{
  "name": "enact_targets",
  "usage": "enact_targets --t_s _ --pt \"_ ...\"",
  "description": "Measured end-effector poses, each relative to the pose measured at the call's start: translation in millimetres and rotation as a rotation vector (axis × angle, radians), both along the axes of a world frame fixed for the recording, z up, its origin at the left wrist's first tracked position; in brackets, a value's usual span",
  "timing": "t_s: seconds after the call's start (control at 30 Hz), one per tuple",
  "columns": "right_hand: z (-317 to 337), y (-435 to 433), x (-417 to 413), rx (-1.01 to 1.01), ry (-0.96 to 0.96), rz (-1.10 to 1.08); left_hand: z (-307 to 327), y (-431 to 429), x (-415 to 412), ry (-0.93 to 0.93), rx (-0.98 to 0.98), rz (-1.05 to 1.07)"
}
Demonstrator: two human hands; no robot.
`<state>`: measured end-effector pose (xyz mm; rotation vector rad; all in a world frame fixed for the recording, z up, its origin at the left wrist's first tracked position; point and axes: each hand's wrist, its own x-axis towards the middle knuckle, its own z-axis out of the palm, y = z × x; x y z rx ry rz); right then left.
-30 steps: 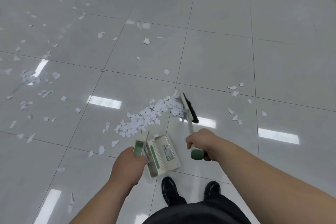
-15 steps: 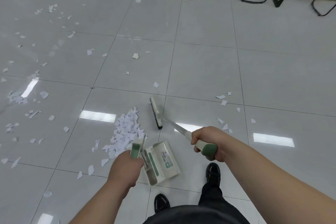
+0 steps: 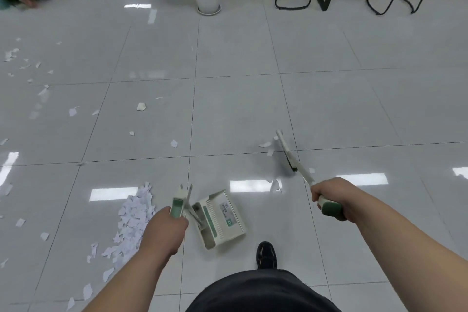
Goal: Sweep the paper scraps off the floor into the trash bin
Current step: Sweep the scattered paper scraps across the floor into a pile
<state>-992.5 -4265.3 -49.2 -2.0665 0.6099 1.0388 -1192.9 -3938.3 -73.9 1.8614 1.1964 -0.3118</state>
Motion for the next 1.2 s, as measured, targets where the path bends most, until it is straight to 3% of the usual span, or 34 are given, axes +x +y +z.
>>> enact_targets --t_s 0.27,0.43,0.8,1.03,1.2 --pt "-18 -85 63 -0.074 0.012 0.002 21 -31 50 0.035 0.011 0.028" --pt "-31 -96 60 -0.068 0.086 0.085 16 -39 48 0.054 0.013 0.073" --pt "-12 -8 -6 0.161 0.252 0.141 4 -27 28 0.035 -0.044 0.164" --pt "7 44 -12 0.343 0.349 -0.059 5 9 -9 0.02 -0.089 0.24" --pt "7 69 -17 0.292 0.313 -0.018 4 40 -39 0.016 -0.096 0.3"
